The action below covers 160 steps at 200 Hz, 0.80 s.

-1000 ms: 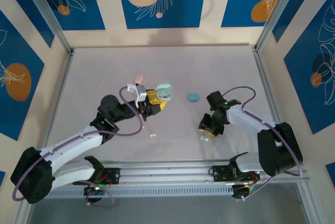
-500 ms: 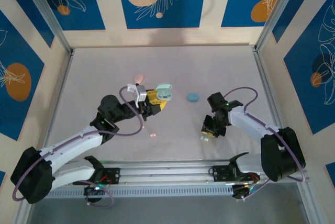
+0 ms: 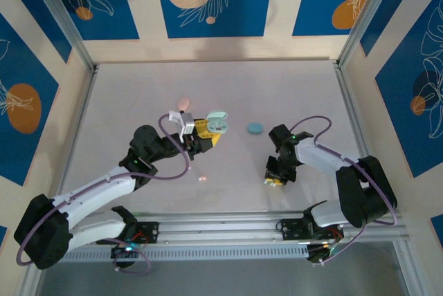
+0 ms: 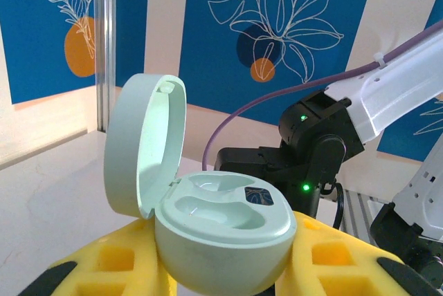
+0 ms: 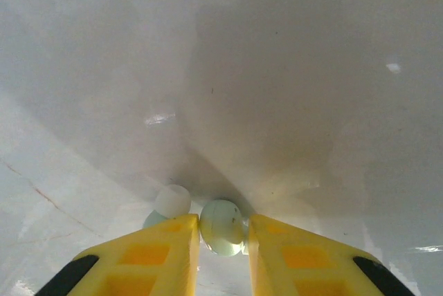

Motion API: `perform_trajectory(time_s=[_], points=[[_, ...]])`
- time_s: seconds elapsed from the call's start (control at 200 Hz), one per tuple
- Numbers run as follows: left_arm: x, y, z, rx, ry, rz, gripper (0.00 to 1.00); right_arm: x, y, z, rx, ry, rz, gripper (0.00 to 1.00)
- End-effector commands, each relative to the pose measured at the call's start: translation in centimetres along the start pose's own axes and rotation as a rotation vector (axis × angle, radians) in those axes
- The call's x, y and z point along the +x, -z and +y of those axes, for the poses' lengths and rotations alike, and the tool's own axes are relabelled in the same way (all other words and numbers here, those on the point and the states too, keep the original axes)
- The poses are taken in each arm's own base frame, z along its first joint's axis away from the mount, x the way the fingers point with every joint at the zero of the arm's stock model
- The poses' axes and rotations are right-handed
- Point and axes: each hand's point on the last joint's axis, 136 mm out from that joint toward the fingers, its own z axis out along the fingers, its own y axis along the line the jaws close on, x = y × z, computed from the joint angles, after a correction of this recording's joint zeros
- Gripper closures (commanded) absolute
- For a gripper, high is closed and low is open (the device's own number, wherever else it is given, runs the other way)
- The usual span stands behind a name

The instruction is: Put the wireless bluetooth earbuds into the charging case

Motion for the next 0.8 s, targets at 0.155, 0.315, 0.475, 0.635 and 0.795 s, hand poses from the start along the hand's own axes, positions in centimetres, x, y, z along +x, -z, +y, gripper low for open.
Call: perform_trajectory(time_s=[0.155,0.315,0.475,0.635,0.795], points=[[-1.41,-0.01,-0.48,0.008,-0.026,-0.034,0.68,-0.25,0.26,0.28,0.031,0.047,0.011,0.73],[-1.41,-0.04,-0.44,0.007,-0.025,-0.033,0.68,-0.41,0.03,0.12,0.047,0.050,0.015,0.73],[-1.34,-0.08,-0.39,0.006,-0.022,-0.031,0.68,-0.47,-0.02,0.12,0.053,0.055,0.014,0.73],[-1.26,-0.02,-0.45,0.007,-0.022,-0.029,0.67,-0.45,-0.15,-0.04,0.061,0.051,0.019,0.73],[-1.32,0.04,-0.43,0.004,-0.023,-0.030,0.68,-0.43,-0.39,0.00,0.062,0.052,0.029,0.73]])
